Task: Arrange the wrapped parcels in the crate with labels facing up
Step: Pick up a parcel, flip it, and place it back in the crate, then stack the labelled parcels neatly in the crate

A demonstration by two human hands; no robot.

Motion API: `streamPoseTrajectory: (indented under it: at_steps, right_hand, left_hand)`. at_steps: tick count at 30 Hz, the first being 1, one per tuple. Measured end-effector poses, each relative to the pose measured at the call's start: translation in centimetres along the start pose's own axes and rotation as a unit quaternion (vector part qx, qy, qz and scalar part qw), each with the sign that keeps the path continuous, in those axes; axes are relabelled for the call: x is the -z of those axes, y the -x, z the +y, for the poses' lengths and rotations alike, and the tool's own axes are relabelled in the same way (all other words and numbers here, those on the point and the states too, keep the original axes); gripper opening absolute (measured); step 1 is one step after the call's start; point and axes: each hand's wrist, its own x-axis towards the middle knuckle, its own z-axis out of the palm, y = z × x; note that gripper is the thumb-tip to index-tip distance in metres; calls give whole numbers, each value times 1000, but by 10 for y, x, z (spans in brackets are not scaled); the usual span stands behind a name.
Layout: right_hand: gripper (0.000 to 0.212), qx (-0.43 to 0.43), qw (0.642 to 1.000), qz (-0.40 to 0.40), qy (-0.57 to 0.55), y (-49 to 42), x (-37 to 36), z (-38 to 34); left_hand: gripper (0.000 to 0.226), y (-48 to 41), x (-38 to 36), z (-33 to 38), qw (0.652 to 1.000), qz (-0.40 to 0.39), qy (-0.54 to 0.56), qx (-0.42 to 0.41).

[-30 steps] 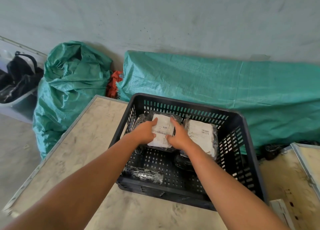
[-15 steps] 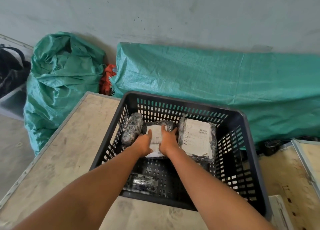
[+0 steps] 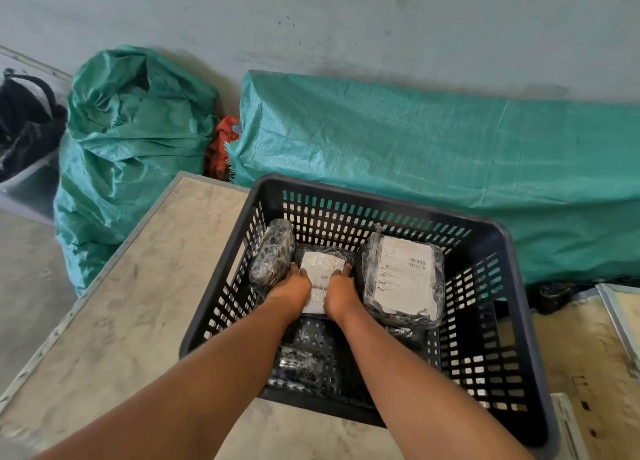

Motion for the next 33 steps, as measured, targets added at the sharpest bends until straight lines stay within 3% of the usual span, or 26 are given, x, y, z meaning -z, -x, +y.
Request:
streamPoseTrajectory:
  at_steps: [4,8,10,14,17,20,22,25,33]
  right_hand:
    - [70,26,998,-26,-42,19,6,5]
    - [51,2,988,-14,-153,26,18,12]
    - [62,-2,981,-3,-194,29,25,11]
    - [63,39,972,34,-228,35,30,6]
    - [56,65,970,45,-228,37,30,-9]
    - [55,102,966,45,-235,36,25,-38]
    - [62,127,958,42,-252,39,19,-60]
    - [73,175,949,35,-261,44,7,-85]
    - [60,194,949,74,-237,40,-11,-89]
  left_hand:
    - [46,9,17,3,993,-6,106,47]
    - [30,22,48,9,995,-17,100,3]
    - [39,36,71,13,993,2,114,-32]
    - [61,74,115,0,980,101,132,-108]
    - [53,107,136,-31,946,173,210,-175]
    - [45,126,143,-63,921,262,222,-183]
    - [54,129,141,-78,947,236,172,-133]
    - [81,128,129,-94,983,113,122,-74]
    - [86,116,116,-100,960,114,226,-123]
